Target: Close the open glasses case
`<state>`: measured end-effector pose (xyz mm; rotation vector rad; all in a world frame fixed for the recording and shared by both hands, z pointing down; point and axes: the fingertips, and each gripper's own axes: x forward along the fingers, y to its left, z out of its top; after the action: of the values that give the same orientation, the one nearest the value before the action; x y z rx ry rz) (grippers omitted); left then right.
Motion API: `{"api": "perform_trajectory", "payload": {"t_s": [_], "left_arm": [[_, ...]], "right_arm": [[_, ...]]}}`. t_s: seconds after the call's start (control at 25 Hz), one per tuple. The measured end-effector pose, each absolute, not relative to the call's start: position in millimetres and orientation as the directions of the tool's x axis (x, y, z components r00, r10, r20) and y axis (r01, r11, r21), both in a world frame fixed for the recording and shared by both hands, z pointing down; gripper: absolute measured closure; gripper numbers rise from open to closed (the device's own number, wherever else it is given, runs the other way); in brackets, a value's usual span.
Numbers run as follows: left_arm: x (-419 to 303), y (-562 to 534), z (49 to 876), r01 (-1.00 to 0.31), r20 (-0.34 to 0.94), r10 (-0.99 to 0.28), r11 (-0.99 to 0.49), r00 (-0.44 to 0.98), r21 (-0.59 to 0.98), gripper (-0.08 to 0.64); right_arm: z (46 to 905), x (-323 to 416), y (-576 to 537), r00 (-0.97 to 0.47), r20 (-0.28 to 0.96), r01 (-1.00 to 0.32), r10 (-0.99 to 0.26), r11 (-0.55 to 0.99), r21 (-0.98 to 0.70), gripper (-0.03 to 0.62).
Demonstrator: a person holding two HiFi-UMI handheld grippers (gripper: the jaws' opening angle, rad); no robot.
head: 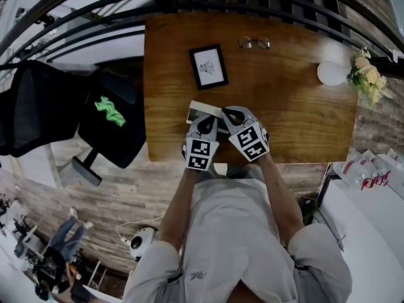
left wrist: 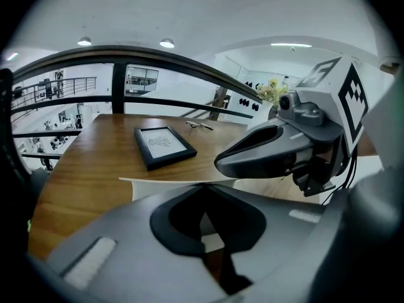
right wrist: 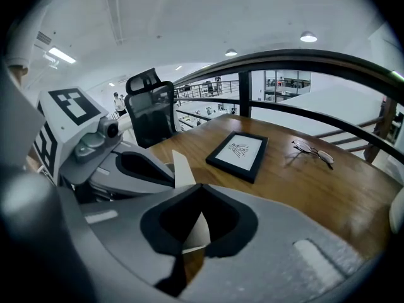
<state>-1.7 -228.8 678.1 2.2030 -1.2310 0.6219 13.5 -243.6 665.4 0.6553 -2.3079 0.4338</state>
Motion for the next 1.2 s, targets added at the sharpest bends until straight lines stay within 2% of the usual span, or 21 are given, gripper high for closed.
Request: {"api": "perform_trajectory", "payload": {"t_s": [1.2], "left_arm": [[-9.6, -187.7, 690.6, -0.86, 0.639, -0.596, -0.455, 0.486, 0.23, 0.54]], "right_arm": [[676.8, 17.0, -200.9, -0.597, 0.722, -0.589, -0.35, 0.802, -0.098, 0.589]]}}
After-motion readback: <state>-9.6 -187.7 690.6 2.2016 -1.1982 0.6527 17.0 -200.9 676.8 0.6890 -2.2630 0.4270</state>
